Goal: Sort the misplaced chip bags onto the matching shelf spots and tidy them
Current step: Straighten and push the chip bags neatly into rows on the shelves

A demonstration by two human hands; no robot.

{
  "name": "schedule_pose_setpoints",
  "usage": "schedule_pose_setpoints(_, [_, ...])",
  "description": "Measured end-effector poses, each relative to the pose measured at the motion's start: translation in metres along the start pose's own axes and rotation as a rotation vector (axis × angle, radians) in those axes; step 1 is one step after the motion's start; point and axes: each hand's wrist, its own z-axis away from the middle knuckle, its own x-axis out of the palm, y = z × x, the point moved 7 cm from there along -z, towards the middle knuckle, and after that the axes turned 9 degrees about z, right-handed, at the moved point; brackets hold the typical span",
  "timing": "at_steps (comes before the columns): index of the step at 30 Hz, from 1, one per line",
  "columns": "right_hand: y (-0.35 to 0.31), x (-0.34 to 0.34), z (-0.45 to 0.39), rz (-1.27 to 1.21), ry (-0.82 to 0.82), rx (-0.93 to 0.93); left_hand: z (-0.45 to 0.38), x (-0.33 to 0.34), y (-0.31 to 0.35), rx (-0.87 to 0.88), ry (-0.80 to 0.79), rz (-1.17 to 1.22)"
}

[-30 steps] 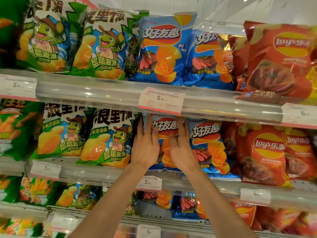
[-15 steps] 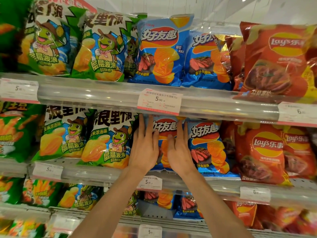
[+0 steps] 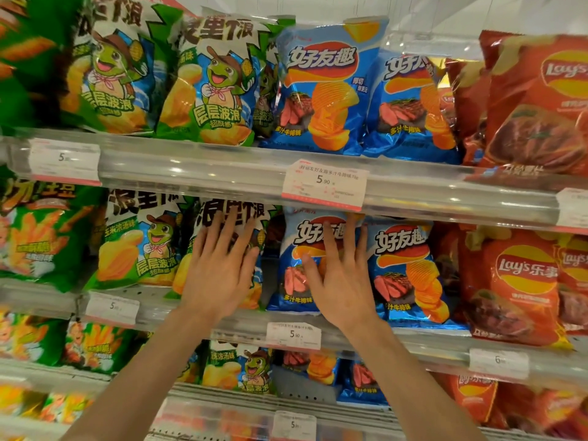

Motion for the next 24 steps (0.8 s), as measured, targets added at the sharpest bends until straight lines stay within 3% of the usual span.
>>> schedule_pose_setpoints(6, [-0.024,-0.009,0.009,0.061,0.135,0.044,0.001,0.006,-0.003,-0.024,0.007,-0.030])
schedule_pose_setpoints(13, [-0.015,-0.006,0.010,-0.022,-0.024,0.101,0.003,-0.003,-0.001,-0.022,0.047,0.025])
schedule_pose_setpoints(17, [0.007,-0.039,0.019,-0.221,0.001,0.105,0.016,-0.023,0.021,0.133,0.166,0.130])
schedule_pose_setpoints(19, [0.020,-0.053,0.024,-0.195,0.047,0.096,0.026,-0.020,0.039,0.252,0.127,0.129])
schedule_pose_setpoints(21, [0.030,-0.056,0.030,-0.112,-0.023,0.091,0.032,-0.008,0.050,0.316,0.030,0.091])
schedule_pose_setpoints(24, [0.039,-0.041,0.043,-0.022,-0.302,0.077,0.032,0.006,0.052,0.330,-0.068,0.053])
